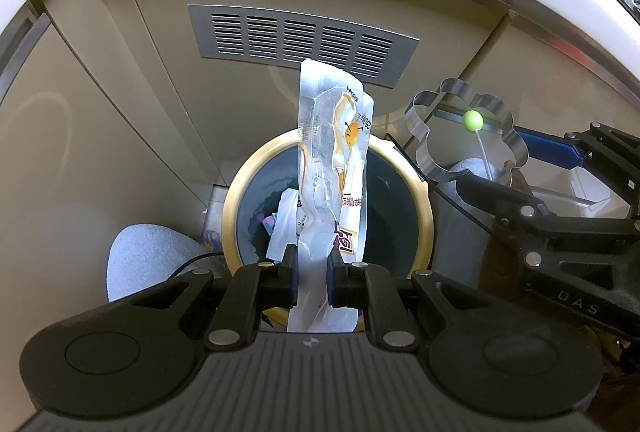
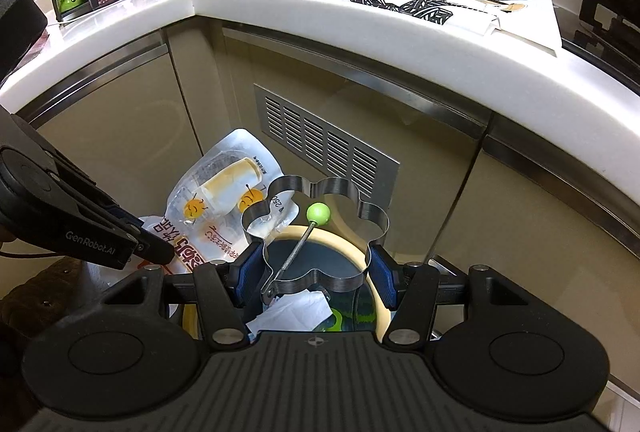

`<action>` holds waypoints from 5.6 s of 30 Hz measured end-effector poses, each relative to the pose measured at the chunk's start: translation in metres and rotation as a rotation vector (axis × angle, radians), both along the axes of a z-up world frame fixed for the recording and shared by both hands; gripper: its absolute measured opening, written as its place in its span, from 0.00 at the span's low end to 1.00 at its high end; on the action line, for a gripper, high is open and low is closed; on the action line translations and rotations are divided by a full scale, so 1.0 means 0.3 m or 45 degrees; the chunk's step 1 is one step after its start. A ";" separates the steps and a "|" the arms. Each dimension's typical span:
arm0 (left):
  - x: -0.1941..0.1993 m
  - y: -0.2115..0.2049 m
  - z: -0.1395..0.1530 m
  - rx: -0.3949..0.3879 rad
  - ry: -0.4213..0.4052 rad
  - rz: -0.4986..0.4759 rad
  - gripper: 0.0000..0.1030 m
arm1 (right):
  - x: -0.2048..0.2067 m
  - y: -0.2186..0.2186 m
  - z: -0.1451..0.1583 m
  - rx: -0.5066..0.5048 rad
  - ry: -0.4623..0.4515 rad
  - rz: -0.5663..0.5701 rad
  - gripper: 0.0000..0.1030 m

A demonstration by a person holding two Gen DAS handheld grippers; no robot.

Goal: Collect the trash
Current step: 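Carry the pouch and egg ring with both tools down over the bin, then open left tool to drop the pouch while right tool drops the egg ring, then raise both tools toward the clear tray and toothbrush on the mat, then grasp the clear plastic tray with left tool while right tool grasps the white toothbrush, then carry the tray and toothbrush with both tools down over the bin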

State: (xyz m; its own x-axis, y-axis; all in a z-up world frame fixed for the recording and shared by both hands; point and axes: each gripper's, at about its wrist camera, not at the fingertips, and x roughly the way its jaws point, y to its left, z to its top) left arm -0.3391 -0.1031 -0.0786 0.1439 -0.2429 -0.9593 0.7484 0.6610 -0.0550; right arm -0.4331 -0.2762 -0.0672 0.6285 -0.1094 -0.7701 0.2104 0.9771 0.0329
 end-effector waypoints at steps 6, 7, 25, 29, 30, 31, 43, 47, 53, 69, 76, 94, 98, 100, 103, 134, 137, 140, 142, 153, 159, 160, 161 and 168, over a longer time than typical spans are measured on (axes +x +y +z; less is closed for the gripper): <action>-0.001 -0.022 -0.005 0.014 -0.015 -0.011 0.14 | 0.009 -0.008 -0.002 0.009 0.010 0.002 0.58; -0.001 -0.023 -0.006 0.014 -0.015 -0.012 0.14 | 0.010 -0.008 -0.002 0.009 0.011 0.002 0.58; 0.047 -0.073 -0.115 0.091 0.079 -0.028 0.14 | 0.079 -0.024 -0.068 0.032 0.094 0.010 0.58; 0.066 -0.087 -0.134 0.104 0.090 -0.026 0.14 | 0.104 -0.025 -0.089 0.032 0.110 0.013 0.58; 0.069 -0.091 -0.138 0.106 0.092 -0.025 0.14 | 0.108 -0.024 -0.094 0.034 0.114 0.013 0.58; 0.068 -0.093 -0.145 0.108 0.094 -0.025 0.14 | 0.111 -0.023 -0.099 0.037 0.118 0.015 0.58; 0.086 -0.129 -0.257 0.176 0.138 -0.035 0.14 | 0.156 -0.043 -0.189 0.131 0.188 0.038 0.58; 0.089 -0.139 -0.300 0.201 0.156 -0.035 0.14 | 0.183 -0.047 -0.219 0.127 0.216 0.037 0.58; 0.103 -0.131 -0.335 0.223 0.175 -0.016 0.20 | 0.215 -0.031 -0.254 0.122 0.253 0.044 0.59; 0.175 -0.015 -0.241 0.105 0.161 0.171 1.00 | 0.186 -0.051 -0.206 0.174 0.275 -0.033 0.88; 0.135 0.010 -0.144 0.039 0.101 0.137 1.00 | 0.129 0.003 -0.101 0.101 0.184 0.037 0.89; 0.090 0.039 0.384 -0.262 -0.375 0.171 1.00 | 0.005 -0.014 0.290 0.004 -0.354 -0.136 0.94; 0.128 0.032 0.508 -0.318 -0.511 0.213 1.00 | 0.043 -0.020 0.361 -0.049 -0.467 -0.157 0.97; 0.151 0.027 0.560 -0.339 -0.560 0.233 1.00 | 0.073 -0.033 0.386 -0.058 -0.492 -0.177 0.97; 0.200 0.008 0.627 -0.351 -0.635 0.267 1.00 | 0.114 -0.054 0.427 -0.061 -0.548 -0.268 0.98; 1.526 -0.725 0.473 -0.287 -0.354 0.709 1.00 | 1.399 -1.097 0.246 -0.180 -0.151 -1.087 1.00; 1.582 -0.725 0.419 -0.245 -0.287 0.761 1.00 | 1.448 -1.134 0.172 -0.131 -0.053 -1.035 1.00; 1.593 -0.704 0.384 -0.239 -0.237 0.784 0.94 | 1.432 -1.105 0.149 -0.164 -0.099 -1.015 0.92; 1.577 -0.699 0.397 -0.178 -0.303 0.803 0.64 | 1.414 -1.076 0.153 -0.183 -0.128 -0.995 0.60; 1.440 -0.530 0.499 -0.189 -0.274 0.834 0.00 | 1.258 -0.920 0.254 0.040 -0.275 -0.848 0.09; 1.278 -0.440 0.551 -0.212 -0.289 0.779 0.00 | 1.102 -0.801 0.325 0.180 -0.372 -0.799 0.09; 1.242 -0.426 0.559 -0.222 -0.295 0.759 0.00 | 1.075 -0.784 0.331 0.194 -0.384 -0.790 0.09; 1.202 -0.407 0.571 -0.235 -0.306 0.742 0.00 | 1.050 -0.764 0.339 0.207 -0.397 -0.779 0.09; 0.899 -0.286 0.634 -0.273 -0.411 0.599 0.00 | 0.875 -0.611 0.408 0.205 -0.490 -0.677 0.10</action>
